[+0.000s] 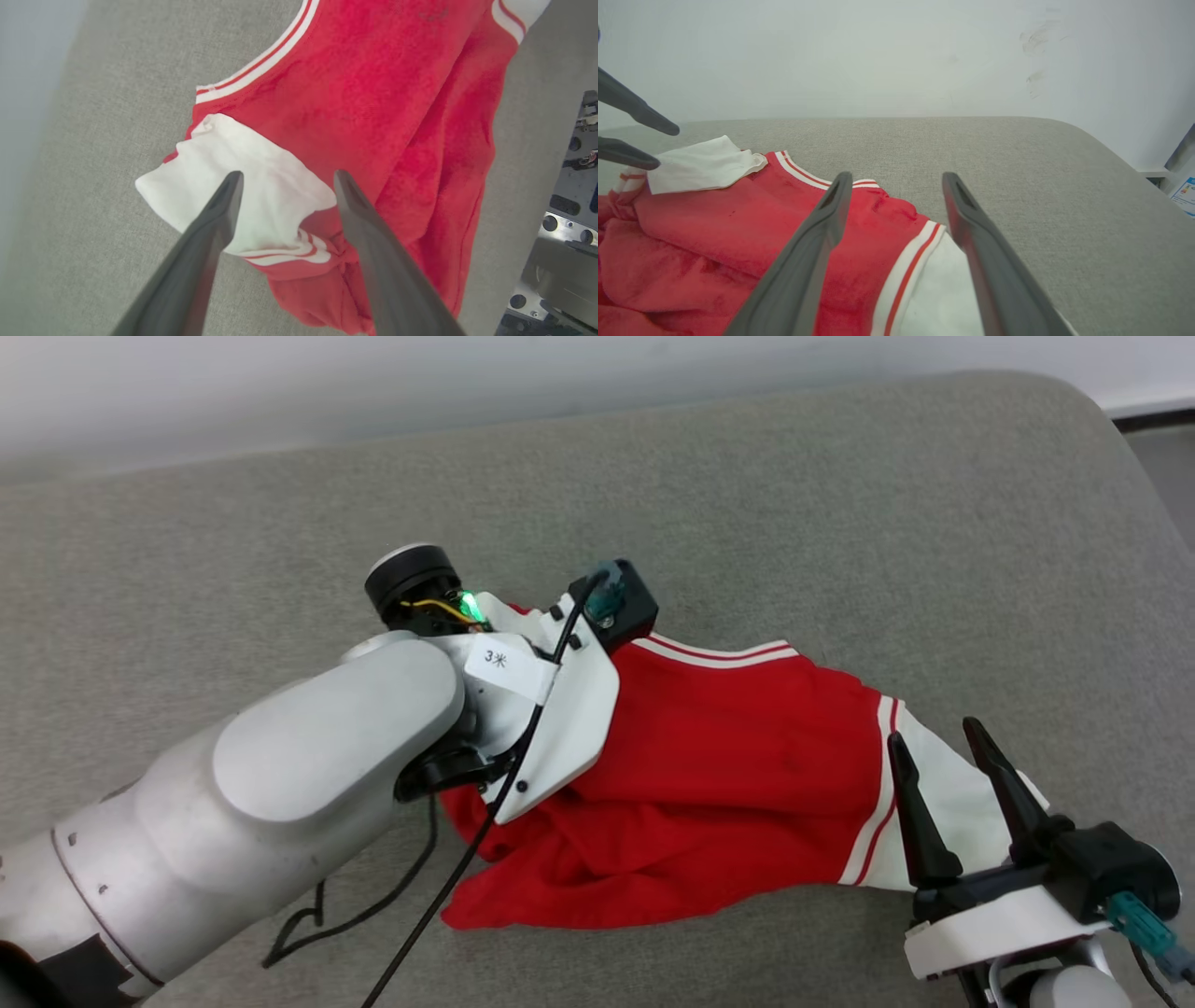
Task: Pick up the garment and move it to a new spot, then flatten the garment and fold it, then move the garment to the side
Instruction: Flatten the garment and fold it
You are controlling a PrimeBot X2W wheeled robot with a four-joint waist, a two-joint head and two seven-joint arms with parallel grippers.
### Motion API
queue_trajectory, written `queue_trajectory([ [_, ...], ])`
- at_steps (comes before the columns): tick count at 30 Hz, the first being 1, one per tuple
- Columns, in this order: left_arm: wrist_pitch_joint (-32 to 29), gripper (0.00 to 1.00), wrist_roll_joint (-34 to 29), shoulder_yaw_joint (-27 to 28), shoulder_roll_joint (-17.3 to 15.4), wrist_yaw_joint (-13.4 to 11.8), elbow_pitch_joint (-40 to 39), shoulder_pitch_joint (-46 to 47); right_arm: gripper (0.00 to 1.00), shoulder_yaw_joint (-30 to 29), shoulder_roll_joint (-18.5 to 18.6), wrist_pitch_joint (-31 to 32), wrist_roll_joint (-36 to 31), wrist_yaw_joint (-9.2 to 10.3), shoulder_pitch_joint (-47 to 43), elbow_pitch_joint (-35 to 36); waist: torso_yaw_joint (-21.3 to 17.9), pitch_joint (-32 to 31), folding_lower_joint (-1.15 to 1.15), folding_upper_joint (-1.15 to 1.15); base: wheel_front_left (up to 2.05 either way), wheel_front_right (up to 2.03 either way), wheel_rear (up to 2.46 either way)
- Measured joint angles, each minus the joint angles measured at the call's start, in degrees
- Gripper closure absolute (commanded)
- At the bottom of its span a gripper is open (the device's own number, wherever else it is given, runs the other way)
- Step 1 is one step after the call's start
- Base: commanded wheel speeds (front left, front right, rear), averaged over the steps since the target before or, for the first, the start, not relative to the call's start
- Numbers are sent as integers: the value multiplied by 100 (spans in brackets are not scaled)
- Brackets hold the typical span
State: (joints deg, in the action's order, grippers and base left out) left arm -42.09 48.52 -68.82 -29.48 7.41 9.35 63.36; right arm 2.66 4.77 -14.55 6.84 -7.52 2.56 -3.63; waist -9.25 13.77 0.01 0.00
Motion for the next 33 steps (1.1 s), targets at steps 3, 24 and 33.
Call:
queue_trajectory([
  [3, -121, 0, 143, -313, -89, 0, 201, 119, 0, 46, -34, -15, -7, 0, 128, -55, -146, 164, 0, 0, 0, 0, 0],
  [24, -1087, 100, -433, -280, -456, -10, -111, -467, 0, 34, -158, -53, -99, 0, 583, -29, -529, 894, -1, 0, 0, 0, 0],
  [33, 692, 100, -330, -456, -212, -2, 121, -505, 0, -59, -170, -53, -200, 0, 458, -58, -223, 532, -1, 0, 0, 0, 0],
])
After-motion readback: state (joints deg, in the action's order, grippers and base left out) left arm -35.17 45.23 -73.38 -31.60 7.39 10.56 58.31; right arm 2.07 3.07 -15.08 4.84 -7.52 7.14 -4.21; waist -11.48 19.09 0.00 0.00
